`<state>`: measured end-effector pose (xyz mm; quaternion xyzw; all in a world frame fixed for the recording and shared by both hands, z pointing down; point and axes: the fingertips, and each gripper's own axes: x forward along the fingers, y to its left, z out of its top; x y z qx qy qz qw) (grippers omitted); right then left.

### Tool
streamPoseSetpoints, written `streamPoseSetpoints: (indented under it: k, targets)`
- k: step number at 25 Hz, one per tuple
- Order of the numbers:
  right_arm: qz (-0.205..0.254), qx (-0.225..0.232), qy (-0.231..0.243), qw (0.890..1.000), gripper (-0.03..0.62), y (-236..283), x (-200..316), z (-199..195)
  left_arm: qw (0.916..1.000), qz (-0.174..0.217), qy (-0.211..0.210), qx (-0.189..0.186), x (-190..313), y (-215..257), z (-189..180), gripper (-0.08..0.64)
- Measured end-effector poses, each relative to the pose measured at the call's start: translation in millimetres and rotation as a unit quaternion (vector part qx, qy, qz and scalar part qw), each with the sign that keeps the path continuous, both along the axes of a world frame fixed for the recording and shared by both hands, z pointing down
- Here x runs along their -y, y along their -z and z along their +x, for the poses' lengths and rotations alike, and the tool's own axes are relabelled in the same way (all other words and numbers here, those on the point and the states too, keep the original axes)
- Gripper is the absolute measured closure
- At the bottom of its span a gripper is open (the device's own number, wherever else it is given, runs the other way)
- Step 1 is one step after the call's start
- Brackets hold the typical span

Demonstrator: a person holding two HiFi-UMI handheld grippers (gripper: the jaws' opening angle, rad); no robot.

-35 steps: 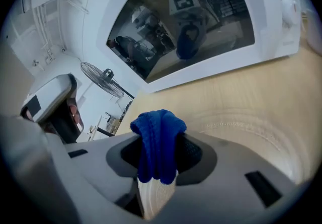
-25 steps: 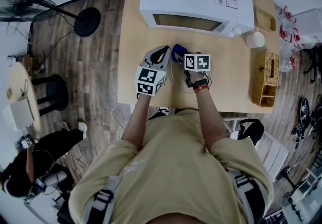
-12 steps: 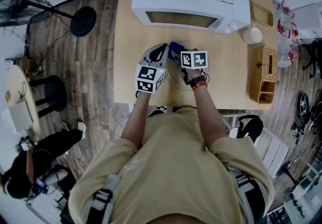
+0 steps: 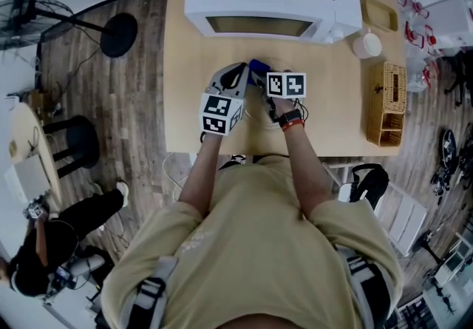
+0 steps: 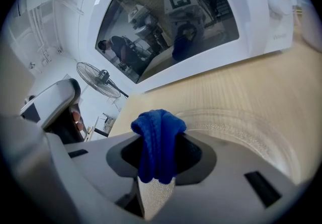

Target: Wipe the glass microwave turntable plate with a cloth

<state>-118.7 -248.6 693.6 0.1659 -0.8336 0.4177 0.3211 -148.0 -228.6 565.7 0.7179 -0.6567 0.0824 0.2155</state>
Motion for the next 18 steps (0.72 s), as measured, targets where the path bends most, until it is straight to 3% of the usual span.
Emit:
streamPoseSetpoints:
  k: [18]
  targets:
    - [-0.004,-0.002,-0.03,1.0,0.453,-0.6,13.7,23.4,0.9997,-0.014,-0.019,-0.006,9.2,-11.8,17.8,0.541]
